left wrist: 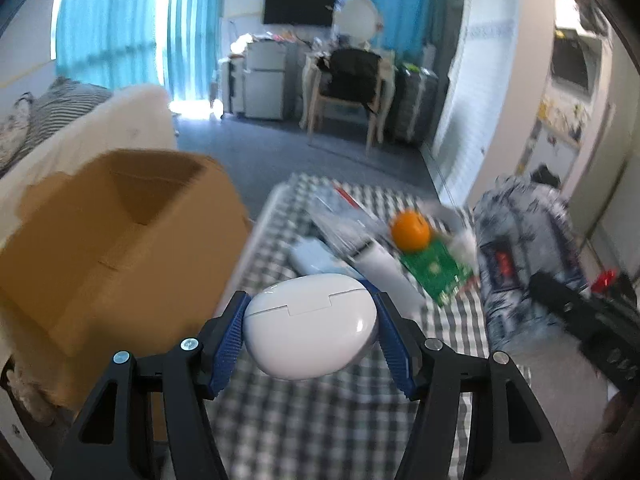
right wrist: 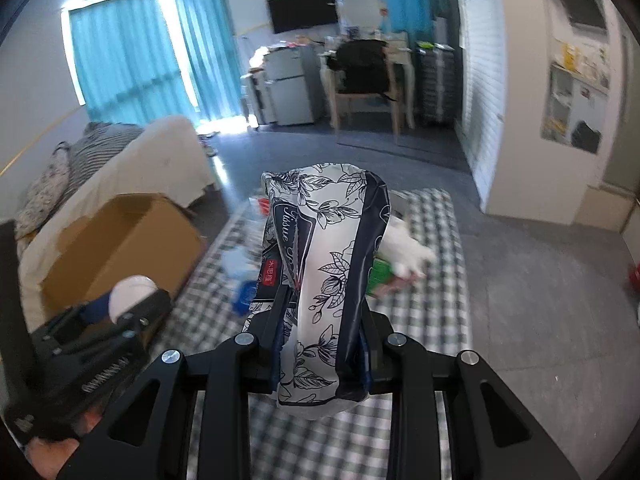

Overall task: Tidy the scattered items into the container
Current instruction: 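Carry the floral pack and white case over the cardboard box with both tools, then open the right tool dropping the floral pack while the left tool releases the white case, then grasp the blue Vinda tissue pack with the left tool, then grasp the white cylindrical dispenser with the right tool while the left tool holds the Vinda pack, then drop the Vinda pack into the box with the left tool while the right tool carries the dispenser, then lower the white dispenser into the box and open the right tool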

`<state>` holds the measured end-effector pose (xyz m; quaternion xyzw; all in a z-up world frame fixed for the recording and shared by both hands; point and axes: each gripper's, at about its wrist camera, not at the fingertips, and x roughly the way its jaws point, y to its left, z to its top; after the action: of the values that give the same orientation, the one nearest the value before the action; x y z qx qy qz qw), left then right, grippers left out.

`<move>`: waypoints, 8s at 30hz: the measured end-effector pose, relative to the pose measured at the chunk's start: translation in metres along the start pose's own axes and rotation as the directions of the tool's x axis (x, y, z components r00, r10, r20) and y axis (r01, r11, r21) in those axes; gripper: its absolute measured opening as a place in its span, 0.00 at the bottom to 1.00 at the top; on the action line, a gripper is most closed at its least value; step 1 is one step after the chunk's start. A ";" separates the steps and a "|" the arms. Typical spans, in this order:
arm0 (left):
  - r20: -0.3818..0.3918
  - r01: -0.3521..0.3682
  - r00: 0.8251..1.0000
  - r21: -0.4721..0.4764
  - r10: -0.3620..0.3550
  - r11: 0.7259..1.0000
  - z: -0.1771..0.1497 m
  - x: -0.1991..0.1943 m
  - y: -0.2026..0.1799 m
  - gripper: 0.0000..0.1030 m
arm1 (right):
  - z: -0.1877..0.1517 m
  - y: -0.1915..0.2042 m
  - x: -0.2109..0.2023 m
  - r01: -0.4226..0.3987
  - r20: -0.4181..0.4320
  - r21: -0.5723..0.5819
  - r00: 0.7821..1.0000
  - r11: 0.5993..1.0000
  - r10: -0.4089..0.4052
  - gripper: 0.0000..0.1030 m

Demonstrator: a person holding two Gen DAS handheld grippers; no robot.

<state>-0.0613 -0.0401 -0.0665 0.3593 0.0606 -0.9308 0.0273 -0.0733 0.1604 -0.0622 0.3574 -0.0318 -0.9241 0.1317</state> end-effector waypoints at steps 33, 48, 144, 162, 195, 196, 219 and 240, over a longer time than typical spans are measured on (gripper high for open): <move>0.097 -0.285 0.946 -0.203 0.309 0.937 0.032 -0.080 0.223 0.62 | 0.032 0.279 0.136 -0.362 -0.213 -0.328 0.928 0.872 0.305 0.31; 0.075 -0.276 0.953 -0.179 0.292 0.944 0.035 -0.060 0.214 0.62 | 0.053 0.248 0.110 -0.253 -0.046 -0.307 0.967 0.917 0.252 0.83; -0.054 0.099 0.994 0.118 -0.093 0.988 -0.003 0.081 -0.008 0.57 | 0.007 -0.028 0.110 0.009 -0.159 -0.078 0.987 0.997 -0.021 0.88; 0.006 0.037 0.999 0.054 -0.037 0.998 0.013 0.044 0.036 0.57 | -0.008 0.028 0.186 -0.044 -0.327 -0.225 0.944 0.973 -0.033 0.32; 0.107 -0.092 0.989 -0.050 0.097 0.994 0.026 -0.040 0.112 0.57 | 0.031 0.108 0.039 -0.099 -0.101 -0.271 0.992 0.958 0.074 0.31; 0.103 -0.108 0.988 -0.058 0.114 0.992 0.026 -0.042 0.120 0.57 | 0.032 0.112 0.037 -0.106 -0.098 -0.275 0.992 0.956 0.082 0.31; 0.015 -0.221 0.974 -0.166 0.227 0.961 0.023 -0.022 0.218 0.77 | 0.039 0.227 0.085 -0.297 -0.175 -0.400 0.953 0.867 0.246 0.31; 0.028 -0.245 0.966 -0.211 0.257 0.946 0.022 -0.042 0.253 0.79 | 0.034 0.270 0.122 -0.330 -0.173 -0.407 0.943 0.851 0.283 0.34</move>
<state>-0.0213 -0.2937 -0.0454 0.3337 0.1094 -0.9180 0.1841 -0.1229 -0.1338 -0.0748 0.3584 0.1235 -0.8547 0.3547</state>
